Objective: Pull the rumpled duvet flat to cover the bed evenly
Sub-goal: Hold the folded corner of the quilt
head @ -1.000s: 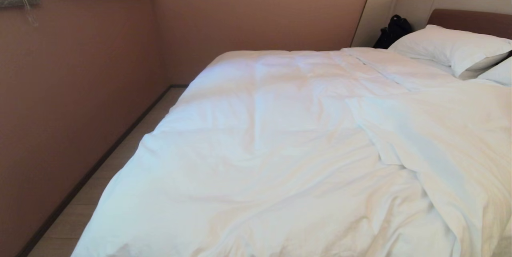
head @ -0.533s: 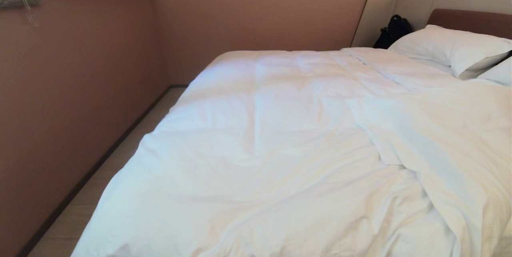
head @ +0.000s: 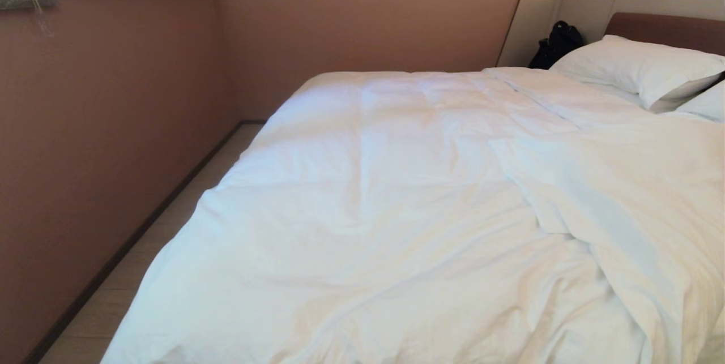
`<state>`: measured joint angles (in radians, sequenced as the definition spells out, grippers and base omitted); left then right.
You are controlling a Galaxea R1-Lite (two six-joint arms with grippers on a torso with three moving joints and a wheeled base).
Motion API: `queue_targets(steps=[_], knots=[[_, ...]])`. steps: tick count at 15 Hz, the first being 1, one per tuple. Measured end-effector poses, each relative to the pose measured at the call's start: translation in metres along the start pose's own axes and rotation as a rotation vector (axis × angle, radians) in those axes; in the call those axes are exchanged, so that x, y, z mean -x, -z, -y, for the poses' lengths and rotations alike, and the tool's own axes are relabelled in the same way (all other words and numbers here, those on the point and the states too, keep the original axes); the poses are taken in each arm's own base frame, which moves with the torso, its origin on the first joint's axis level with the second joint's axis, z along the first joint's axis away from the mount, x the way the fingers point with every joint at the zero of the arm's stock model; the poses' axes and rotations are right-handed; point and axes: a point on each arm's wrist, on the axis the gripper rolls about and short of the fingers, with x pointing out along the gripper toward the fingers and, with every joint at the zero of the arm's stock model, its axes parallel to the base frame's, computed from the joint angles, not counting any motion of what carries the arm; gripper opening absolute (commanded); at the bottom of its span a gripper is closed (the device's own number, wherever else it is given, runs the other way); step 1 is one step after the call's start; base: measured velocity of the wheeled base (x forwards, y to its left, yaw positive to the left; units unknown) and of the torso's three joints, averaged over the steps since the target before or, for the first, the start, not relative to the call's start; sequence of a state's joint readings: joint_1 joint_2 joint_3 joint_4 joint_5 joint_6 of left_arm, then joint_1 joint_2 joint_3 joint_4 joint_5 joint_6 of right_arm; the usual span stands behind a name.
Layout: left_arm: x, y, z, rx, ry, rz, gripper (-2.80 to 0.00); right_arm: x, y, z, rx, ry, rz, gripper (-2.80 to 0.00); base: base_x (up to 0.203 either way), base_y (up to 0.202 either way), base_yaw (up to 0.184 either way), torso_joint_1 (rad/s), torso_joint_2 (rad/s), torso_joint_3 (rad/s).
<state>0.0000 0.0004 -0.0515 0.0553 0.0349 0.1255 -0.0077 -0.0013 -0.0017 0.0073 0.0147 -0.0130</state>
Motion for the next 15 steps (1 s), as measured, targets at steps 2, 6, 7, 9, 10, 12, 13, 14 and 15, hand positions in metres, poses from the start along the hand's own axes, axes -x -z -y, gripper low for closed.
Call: queue_targets(steps=[2,6,7,9,10,12,13,14,15], knots=[[-0.0001,0.0004,0.0001,0.000,0.001,-0.001,-2.80,0.0000,0.0000,0.0000,0.000,0.000,0.000,-2.80,0.000,0.000,0.000,0.000,0.00,0.000],[-0.0006,0.0008,0.0006,0.023,0.021,0.007,-2.80,0.0000,0.0000,0.0000,0.000,0.000,0.000,-2.80,0.000,0.000,0.000,0.000,0.00,0.000],[-0.0008,0.0012,0.0010,0.026,0.035,0.006,-2.80,0.0000,0.0000,0.0000,0.000,0.000,0.000,-2.80,0.000,0.000,0.000,0.000,0.00,0.000],[-0.0025,0.0067,0.0025,0.030,0.073,-0.008,-2.80,0.0000,0.0000,0.0000,0.000,0.000,0.000,-2.80,0.000,0.000,0.000,0.000,0.00,0.000],[-0.0030,0.0077,0.0028,0.031,0.079,-0.007,-2.80,0.0000,0.0000,0.0000,0.000,-0.001,0.000,-2.80,0.000,0.000,0.000,0.000,0.00,0.000],[-0.0035,0.0088,0.0031,0.034,0.082,-0.005,-2.80,0.0000,0.0001,0.0000,0.000,-0.001,-0.001,-2.80,0.000,0.000,0.000,0.000,0.00,0.000],[-0.0037,0.0093,0.0031,0.042,0.082,-0.008,-2.80,0.0000,0.0000,0.0000,0.000,0.000,0.000,-2.80,0.000,0.000,0.000,0.000,0.00,0.000],[-0.0037,0.0094,0.0031,0.045,0.080,-0.009,-2.80,0.0000,0.0000,0.0000,0.001,-0.001,0.000,-2.80,0.000,0.000,0.000,0.000,0.00,0.000],[-0.0037,0.0095,0.0031,0.046,0.078,-0.010,-2.80,0.0000,0.0000,0.0000,0.000,0.000,0.000,-2.80,0.000,0.000,0.000,0.000,0.00,0.000]])
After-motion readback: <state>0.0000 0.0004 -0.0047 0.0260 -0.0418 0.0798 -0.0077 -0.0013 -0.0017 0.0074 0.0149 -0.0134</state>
